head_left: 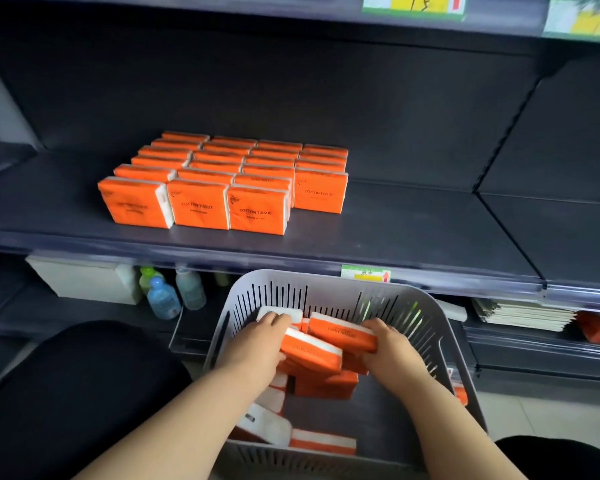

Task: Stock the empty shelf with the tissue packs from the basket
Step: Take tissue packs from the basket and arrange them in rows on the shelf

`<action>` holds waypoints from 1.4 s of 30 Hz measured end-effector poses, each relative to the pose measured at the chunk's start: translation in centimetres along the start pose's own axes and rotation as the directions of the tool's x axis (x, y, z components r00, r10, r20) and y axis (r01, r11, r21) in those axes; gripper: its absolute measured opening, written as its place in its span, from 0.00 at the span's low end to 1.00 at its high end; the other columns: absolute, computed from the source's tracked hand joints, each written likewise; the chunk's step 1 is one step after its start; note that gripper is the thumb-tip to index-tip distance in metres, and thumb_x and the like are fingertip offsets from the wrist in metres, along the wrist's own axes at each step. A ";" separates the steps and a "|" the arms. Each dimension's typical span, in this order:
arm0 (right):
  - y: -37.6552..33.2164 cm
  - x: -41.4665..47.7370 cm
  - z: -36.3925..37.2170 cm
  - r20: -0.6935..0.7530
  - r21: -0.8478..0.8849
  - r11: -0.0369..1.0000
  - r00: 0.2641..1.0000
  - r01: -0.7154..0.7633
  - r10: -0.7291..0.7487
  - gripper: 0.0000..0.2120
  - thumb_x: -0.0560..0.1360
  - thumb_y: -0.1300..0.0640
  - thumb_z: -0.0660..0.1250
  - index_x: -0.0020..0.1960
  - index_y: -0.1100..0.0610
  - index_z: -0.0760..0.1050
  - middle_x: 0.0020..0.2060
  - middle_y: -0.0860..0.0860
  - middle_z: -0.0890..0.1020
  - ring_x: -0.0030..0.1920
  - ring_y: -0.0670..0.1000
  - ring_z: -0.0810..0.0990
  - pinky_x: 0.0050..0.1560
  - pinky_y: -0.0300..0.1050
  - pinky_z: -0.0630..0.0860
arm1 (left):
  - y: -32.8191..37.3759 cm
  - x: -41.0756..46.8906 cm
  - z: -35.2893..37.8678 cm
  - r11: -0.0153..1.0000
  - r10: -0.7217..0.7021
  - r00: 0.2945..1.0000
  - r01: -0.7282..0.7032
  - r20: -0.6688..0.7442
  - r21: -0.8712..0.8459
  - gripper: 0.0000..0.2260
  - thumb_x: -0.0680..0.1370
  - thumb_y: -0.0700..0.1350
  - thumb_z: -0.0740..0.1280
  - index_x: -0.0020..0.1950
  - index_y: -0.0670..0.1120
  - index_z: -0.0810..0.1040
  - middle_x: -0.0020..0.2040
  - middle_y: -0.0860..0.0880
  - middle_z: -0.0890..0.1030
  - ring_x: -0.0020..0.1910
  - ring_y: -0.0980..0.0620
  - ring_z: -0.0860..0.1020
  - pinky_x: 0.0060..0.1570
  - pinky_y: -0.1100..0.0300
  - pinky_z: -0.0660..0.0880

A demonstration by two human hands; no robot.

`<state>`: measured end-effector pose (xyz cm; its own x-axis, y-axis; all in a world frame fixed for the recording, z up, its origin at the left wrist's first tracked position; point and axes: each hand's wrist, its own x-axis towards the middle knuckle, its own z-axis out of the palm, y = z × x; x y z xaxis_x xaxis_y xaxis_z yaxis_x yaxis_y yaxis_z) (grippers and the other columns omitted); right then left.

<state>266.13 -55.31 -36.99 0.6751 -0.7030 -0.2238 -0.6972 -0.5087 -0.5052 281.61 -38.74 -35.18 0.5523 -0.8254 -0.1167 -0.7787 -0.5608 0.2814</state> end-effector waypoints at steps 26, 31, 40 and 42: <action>-10.4 15.0 -14.4 -0.296 0.035 0.980 0.939 0.194 -0.175 0.14 0.69 0.64 0.63 0.54 0.55 0.76 0.40 0.48 0.75 0.51 0.58 0.77 0.46 0.45 0.73 | 1.0 13.1 -12.7 0.968 0.183 0.914 -0.232 -0.363 -0.096 0.18 0.74 0.48 0.69 0.63 0.51 0.70 0.60 0.54 0.70 0.55 0.48 0.75 0.54 0.53 0.74; -11.6 18.3 -14.5 -0.218 0.013 0.984 0.961 0.180 -0.173 0.16 0.70 0.62 0.63 0.56 0.51 0.76 0.44 0.51 0.76 0.44 0.55 0.77 0.43 0.41 0.73 | 0.5 13.6 -12.4 0.969 0.167 0.907 -0.224 -0.387 -0.108 0.19 0.74 0.49 0.69 0.63 0.53 0.70 0.60 0.56 0.69 0.54 0.51 0.75 0.51 0.57 0.74; -12.7 20.7 -13.1 -0.148 -0.034 0.987 0.976 0.159 -0.163 0.22 0.71 0.61 0.63 0.64 0.49 0.72 0.55 0.55 0.73 0.45 0.52 0.76 0.42 0.41 0.72 | 0.2 13.4 -12.3 0.971 0.167 0.910 -0.218 -0.380 -0.094 0.19 0.74 0.50 0.70 0.63 0.54 0.70 0.60 0.57 0.69 0.54 0.51 0.75 0.52 0.57 0.74; -12.8 21.1 -12.6 -0.145 -0.034 0.990 0.979 0.138 -0.142 0.24 0.71 0.61 0.64 0.67 0.49 0.70 0.58 0.55 0.71 0.46 0.52 0.76 0.41 0.41 0.71 | 0.1 13.3 -12.4 0.973 0.170 0.911 -0.217 -0.376 -0.085 0.19 0.74 0.50 0.69 0.64 0.55 0.69 0.61 0.58 0.68 0.54 0.52 0.75 0.51 0.58 0.74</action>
<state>286.29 -69.82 -24.75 0.7250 -0.6882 -0.0270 -0.6049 -0.6175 -0.5028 292.59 -48.95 -24.90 0.4828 -0.8227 0.3001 -0.8515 -0.3610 0.3802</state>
